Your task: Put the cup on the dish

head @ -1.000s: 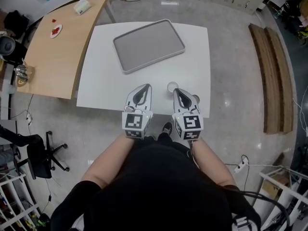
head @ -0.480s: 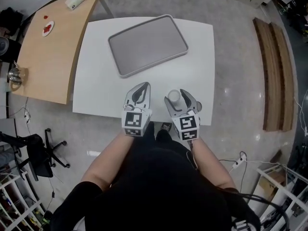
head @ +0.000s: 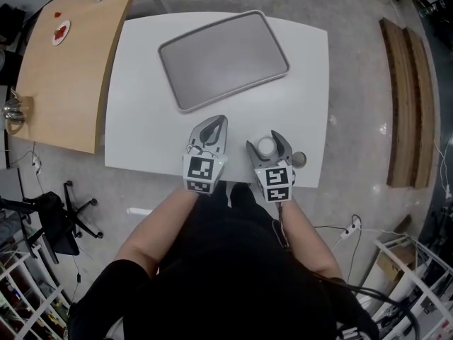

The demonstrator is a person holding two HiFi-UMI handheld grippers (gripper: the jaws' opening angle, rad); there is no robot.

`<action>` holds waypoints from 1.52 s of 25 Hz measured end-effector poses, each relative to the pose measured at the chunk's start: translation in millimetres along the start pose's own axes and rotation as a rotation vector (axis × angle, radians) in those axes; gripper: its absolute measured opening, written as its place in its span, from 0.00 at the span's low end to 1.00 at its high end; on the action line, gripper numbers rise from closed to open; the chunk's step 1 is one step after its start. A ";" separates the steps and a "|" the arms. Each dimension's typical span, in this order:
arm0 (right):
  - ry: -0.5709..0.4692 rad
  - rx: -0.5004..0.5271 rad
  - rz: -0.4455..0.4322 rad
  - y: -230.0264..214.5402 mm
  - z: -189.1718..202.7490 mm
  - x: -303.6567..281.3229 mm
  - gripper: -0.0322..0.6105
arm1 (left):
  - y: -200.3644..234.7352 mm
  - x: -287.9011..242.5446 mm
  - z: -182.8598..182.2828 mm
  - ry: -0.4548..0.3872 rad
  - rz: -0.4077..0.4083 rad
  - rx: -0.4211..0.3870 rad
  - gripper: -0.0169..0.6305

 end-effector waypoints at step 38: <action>-0.362 0.063 -0.023 40.8 -219.5 71.6 0.45 | 42.8 26.4 -150.9 -0.223 -0.099 0.011 0.04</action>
Point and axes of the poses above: the fingertips, and each gripper's own axes: x backward along the fingers, y to its left, z out of its underside, the point moved 6 cm from there along x, backward along the fingers, and after that the axes turned 12 degrees about -x, right-handed, at the moved point
